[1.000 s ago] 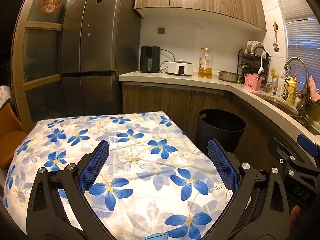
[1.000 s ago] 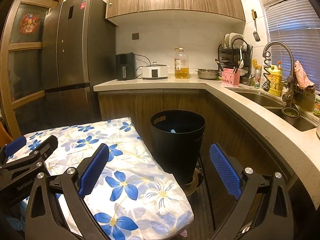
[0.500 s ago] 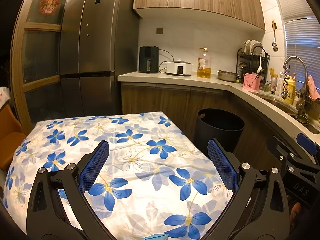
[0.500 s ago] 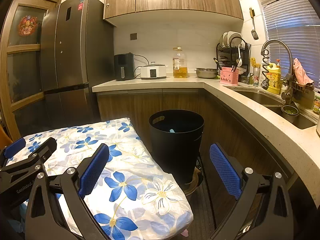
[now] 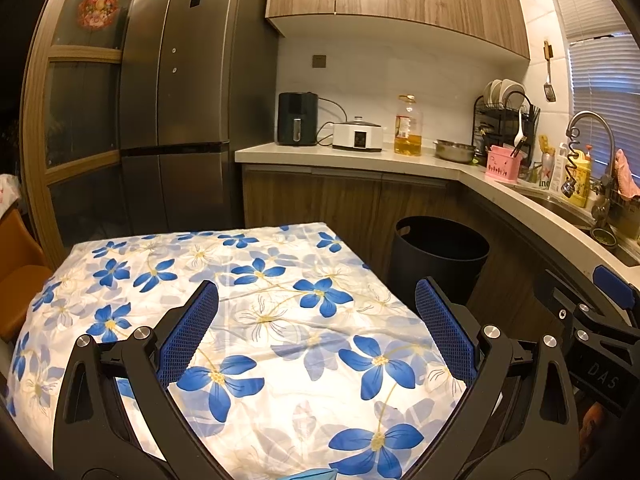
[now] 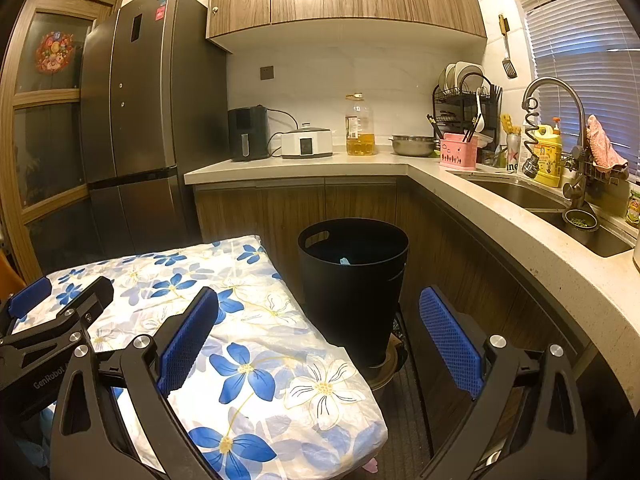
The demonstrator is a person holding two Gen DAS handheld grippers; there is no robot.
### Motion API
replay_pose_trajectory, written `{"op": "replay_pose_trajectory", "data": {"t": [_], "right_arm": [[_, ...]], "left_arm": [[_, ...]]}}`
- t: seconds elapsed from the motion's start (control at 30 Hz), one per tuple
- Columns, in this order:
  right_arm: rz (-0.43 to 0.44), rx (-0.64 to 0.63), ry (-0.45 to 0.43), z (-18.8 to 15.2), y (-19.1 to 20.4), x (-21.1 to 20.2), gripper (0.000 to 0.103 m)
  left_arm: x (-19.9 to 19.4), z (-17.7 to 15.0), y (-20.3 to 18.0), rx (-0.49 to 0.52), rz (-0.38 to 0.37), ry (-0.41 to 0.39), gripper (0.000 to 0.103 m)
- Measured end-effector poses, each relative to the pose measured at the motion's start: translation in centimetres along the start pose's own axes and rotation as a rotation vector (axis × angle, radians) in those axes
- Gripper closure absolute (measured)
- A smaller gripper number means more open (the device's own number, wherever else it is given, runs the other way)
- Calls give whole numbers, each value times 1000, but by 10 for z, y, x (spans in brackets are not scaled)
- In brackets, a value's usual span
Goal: Collect trash
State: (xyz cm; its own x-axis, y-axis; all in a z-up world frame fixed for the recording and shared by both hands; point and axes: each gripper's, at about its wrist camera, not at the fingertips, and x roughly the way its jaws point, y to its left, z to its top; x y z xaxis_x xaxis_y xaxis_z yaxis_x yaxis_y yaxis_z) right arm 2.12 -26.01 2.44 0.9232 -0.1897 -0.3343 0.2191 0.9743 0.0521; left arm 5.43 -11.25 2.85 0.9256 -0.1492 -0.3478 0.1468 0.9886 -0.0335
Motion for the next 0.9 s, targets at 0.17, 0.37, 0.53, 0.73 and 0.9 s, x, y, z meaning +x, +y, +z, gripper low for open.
{"op": "replay_pose_trajectory", "data": {"t": [0.17, 0.37, 0.53, 0.73, 0.9], "right_arm": [[0, 1, 1, 0, 0, 0, 6], [-4, 5, 1, 0, -1, 1, 6], [-7, 10, 2, -1, -1, 2, 6], [-6, 11, 1, -1, -2, 2, 6], [-6, 15, -1, -2, -3, 1, 6]], "left_arm": [[1, 0, 0, 9, -4, 3, 6], [5, -3, -2, 45, -19, 20, 24], [5, -4, -1, 50, -28, 19, 24], [5, -4, 1, 40, -13, 21, 13], [3, -3, 4, 22, -5, 9, 6]]}}
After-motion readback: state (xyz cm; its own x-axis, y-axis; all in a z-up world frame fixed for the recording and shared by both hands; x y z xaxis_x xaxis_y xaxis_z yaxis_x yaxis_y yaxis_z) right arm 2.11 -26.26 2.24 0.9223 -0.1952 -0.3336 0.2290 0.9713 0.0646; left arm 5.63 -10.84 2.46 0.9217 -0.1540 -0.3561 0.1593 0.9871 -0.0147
